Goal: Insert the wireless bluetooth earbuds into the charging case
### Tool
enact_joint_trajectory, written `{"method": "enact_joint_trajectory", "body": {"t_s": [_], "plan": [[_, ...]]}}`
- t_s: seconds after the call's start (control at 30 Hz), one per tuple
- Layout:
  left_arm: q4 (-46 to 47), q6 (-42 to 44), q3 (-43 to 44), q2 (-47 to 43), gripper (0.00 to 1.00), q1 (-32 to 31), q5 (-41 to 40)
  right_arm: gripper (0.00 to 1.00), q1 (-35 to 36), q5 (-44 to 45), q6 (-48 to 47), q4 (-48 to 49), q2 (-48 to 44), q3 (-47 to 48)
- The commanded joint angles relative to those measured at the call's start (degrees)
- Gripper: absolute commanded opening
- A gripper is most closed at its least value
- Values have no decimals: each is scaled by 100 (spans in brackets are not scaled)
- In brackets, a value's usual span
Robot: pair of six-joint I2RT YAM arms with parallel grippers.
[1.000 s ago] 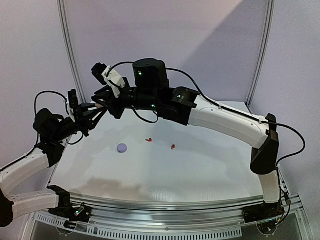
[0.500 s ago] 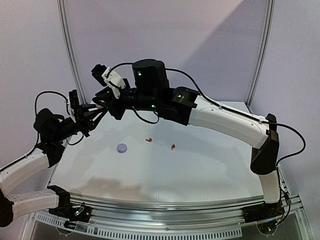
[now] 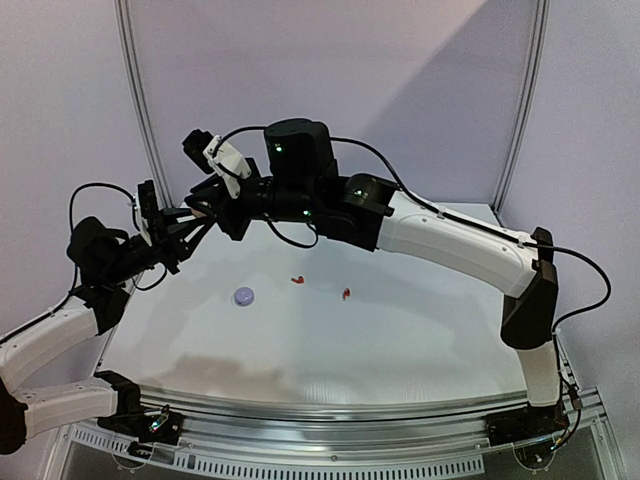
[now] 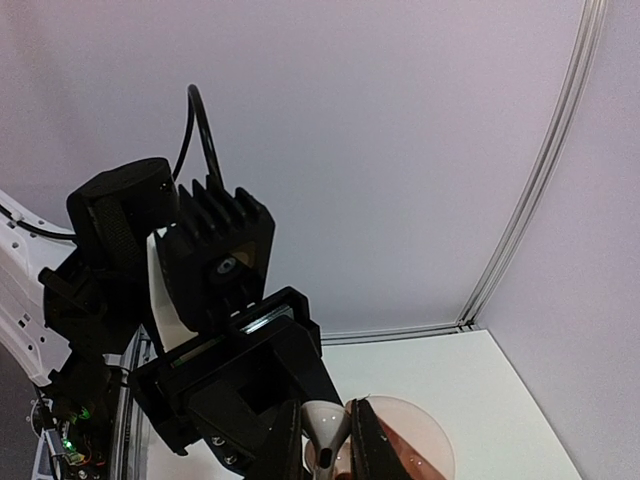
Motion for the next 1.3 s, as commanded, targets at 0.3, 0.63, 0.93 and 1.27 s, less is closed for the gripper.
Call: {"method": "enact_joint_trajectory", "body": {"t_s": [0.3, 0.63, 0.93, 1.27], "plan": [[159, 80, 9, -139, 0, -93, 52, 0, -98, 167, -5, -84, 319, 101], [44, 58, -8, -125, 0, -99, 37, 0, -94, -5, 72, 295, 228, 242], [3, 3, 7, -122, 0, -92, 22, 0, -101, -121, 300, 805, 204, 233], [47, -92, -5, -127, 0, -92, -158, 0, -99, -90, 530, 835, 94, -247]]}}
